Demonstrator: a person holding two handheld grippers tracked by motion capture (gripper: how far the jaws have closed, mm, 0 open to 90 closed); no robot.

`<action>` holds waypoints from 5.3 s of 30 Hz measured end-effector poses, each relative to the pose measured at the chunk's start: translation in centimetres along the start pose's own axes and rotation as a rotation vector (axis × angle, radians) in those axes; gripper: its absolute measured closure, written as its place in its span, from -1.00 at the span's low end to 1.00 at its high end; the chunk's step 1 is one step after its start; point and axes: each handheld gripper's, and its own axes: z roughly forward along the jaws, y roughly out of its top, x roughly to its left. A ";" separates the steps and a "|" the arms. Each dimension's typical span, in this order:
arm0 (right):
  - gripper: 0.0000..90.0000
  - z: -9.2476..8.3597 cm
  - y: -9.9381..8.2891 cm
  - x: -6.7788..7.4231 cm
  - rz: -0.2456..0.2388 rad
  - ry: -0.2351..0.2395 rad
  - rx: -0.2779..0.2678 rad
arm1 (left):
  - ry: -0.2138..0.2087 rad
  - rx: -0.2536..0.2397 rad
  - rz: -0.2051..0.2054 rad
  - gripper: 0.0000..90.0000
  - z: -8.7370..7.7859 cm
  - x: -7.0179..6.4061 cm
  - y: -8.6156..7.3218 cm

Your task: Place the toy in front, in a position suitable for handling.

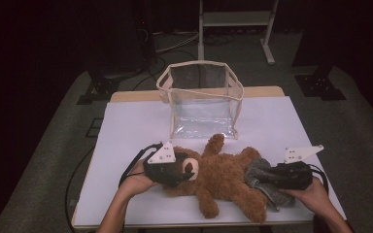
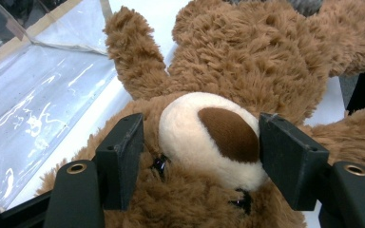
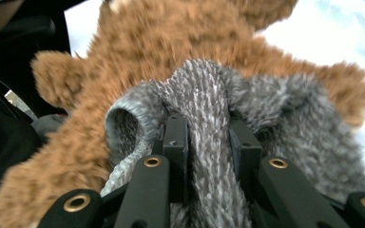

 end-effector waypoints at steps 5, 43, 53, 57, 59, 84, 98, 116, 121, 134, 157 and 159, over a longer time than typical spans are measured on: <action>0.61 -0.6 3.5 0.7 -0.078 0.021 -0.027 | 0.009 -0.001 -0.002 -0.25 0.0 0.1 0.0; 0.60 7.8 9.9 1.0 -0.209 0.095 0.112 | -0.087 0.035 0.058 -0.33 -1.0 -0.5 0.1; 0.61 6.8 7.1 2.2 -0.205 0.141 0.049 | -0.031 -0.055 0.012 -0.38 -3.1 0.4 0.3; 0.61 6.4 6.8 2.5 -0.216 0.128 0.050 | -0.079 -0.003 -0.021 -0.34 -2.0 0.4 -0.5; 0.61 6.4 6.9 2.4 -0.215 0.125 0.060 | -0.094 -0.004 -0.039 -0.27 -1.6 0.5 -0.8; 0.61 9.5 11.4 -0.6 -0.210 0.032 0.172 | -0.102 0.028 -0.008 -0.19 -1.4 -0.1 -0.6; 0.61 13.4 14.5 1.0 -0.298 0.080 0.228 | -0.105 0.044 0.025 -0.19 -1.3 -0.5 -0.4; 0.61 3.8 9.4 -1.8 -0.118 0.019 0.129 | -0.104 0.028 0.002 -0.20 -1.3 -0.1 -0.6; 0.61 3.0 6.8 -2.4 -0.081 0.003 0.141 | -0.103 0.021 0.000 -0.20 -1.4 -0.1 -0.8; 0.61 0.5 5.7 -0.5 -0.086 -0.011 0.055 | -0.091 0.022 0.000 -0.21 -1.3 0.0 -0.6; 0.60 2.1 3.1 4.3 -0.125 0.019 0.004 | -0.060 -0.007 -0.031 -0.30 -1.3 1.2 -1.0; 0.60 2.5 3.4 3.8 -0.123 0.012 0.003 | -0.042 -0.005 -0.025 -0.30 -1.7 1.3 -1.0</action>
